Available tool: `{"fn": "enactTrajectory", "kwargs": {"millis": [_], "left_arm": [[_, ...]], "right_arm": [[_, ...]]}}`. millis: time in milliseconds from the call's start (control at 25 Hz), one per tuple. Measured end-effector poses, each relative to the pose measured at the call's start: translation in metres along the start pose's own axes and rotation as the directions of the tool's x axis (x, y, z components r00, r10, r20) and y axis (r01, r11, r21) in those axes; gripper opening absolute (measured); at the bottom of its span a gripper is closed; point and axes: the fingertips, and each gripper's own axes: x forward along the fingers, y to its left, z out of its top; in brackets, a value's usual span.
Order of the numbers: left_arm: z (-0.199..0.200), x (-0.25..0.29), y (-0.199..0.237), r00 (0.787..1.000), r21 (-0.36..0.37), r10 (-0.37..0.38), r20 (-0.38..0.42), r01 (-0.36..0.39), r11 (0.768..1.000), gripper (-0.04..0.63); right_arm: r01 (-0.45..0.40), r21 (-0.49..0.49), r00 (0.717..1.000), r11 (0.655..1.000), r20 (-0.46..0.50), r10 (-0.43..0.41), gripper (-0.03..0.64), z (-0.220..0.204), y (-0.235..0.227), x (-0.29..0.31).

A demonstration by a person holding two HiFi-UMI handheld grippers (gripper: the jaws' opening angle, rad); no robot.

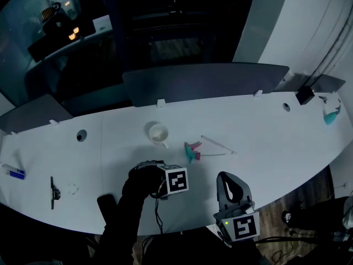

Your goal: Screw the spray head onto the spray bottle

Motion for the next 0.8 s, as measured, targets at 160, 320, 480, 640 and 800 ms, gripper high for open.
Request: {"fn": "enactTrajectory", "kwargs": {"millis": [160, 320, 480, 640, 800], "left_arm": [[-0.001, 0.009, -0.001, 0.999, 0.024, -0.016, -0.028, 0.017, 1.0, 0.479], [-0.002, 0.012, -0.004, 0.997, 0.042, -0.059, -0.058, 0.061, 0.997, 0.479], [-0.007, 0.015, -0.007, 0.988, 0.056, -0.074, -0.132, 0.082, 0.995, 0.479], [0.004, 0.017, -0.008, 0.997, 0.078, -0.055, -0.048, 0.058, 0.995, 0.474], [0.033, 0.003, -0.007, 0.974, 0.048, -0.028, 0.224, 0.018, 0.999, 0.469]], "right_arm": [[0.008, 0.003, 1.0, 1.0, -0.001, -0.008, 0.008, 0.0, 0.0, -0.002], [0.026, 0.005, 1.0, 1.0, -0.004, -0.026, 0.008, -0.001, -0.003, -0.005], [0.035, 0.004, 0.999, 0.999, -0.006, -0.035, 0.008, -0.001, -0.004, -0.008], [0.044, 0.004, 0.999, 0.999, -0.003, -0.044, 0.008, -0.001, -0.006, -0.011], [0.044, -0.001, 0.999, 0.999, -0.003, -0.044, 0.008, 0.0, -0.008, -0.014]]}}
